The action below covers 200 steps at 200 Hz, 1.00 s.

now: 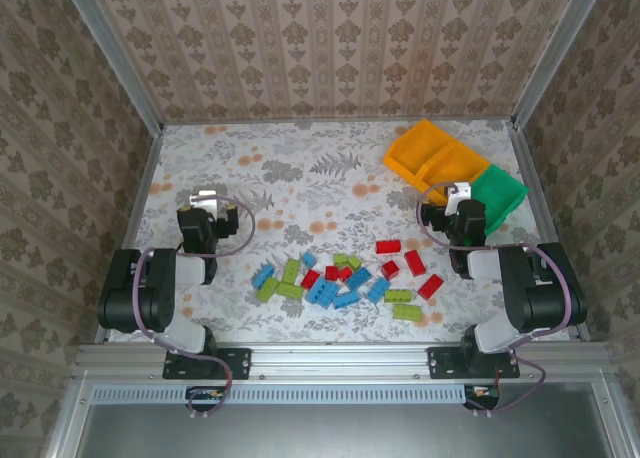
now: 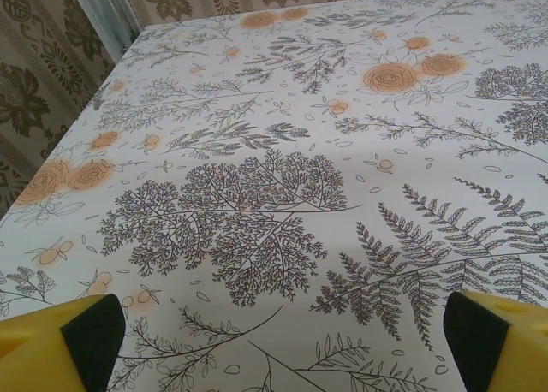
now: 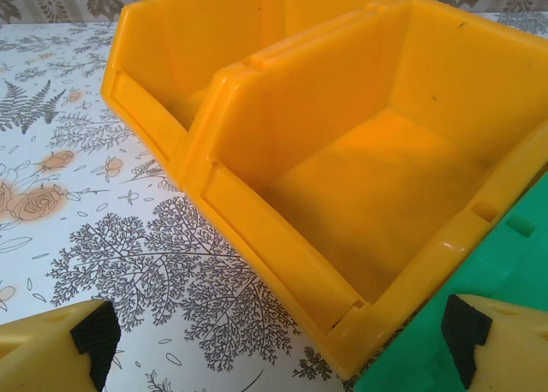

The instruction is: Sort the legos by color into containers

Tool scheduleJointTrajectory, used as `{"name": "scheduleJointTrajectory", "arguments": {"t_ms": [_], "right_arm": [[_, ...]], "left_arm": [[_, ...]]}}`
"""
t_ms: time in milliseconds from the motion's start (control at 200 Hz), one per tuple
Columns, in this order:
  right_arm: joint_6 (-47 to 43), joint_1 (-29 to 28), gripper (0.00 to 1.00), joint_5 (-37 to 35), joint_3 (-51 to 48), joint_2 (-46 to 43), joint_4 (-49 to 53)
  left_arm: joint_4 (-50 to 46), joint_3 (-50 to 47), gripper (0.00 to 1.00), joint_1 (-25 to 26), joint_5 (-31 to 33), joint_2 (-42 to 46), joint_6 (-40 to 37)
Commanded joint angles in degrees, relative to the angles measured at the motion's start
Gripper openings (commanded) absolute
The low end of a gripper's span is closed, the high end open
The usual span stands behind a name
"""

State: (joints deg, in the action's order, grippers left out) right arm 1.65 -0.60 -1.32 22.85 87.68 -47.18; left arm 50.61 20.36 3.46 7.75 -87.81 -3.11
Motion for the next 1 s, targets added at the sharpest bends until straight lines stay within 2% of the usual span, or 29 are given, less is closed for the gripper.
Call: {"name": "scheduleJointTrajectory", "arguments": {"t_ms": [0,835,915,960,995], "right_arm": [[-0.1,-0.1,1.0,-1.1,0.6,-0.2,-1.4],[0.2,0.1,1.0,-0.9,0.7,-0.4,-1.4],[1.0,0.1,0.97,-3.0,3.4,-3.9,5.9],[3.2,0.4,0.97,-5.7,7.7,-7.4,17.7],[6.1,1.2,0.96,-6.2,11.5,-10.4,27.0]], "left_arm": [[1.6,1.4,1.0,0.4,0.6,-0.5,-0.7],[1.3,1.7,1.0,0.3,0.2,-0.5,-0.5],[-0.6,2.5,1.0,-0.5,0.2,0.1,0.2],[-4.1,3.7,1.0,-0.2,3.2,2.3,0.4],[-11.2,6.1,1.0,0.8,6.9,5.2,1.0]]}}
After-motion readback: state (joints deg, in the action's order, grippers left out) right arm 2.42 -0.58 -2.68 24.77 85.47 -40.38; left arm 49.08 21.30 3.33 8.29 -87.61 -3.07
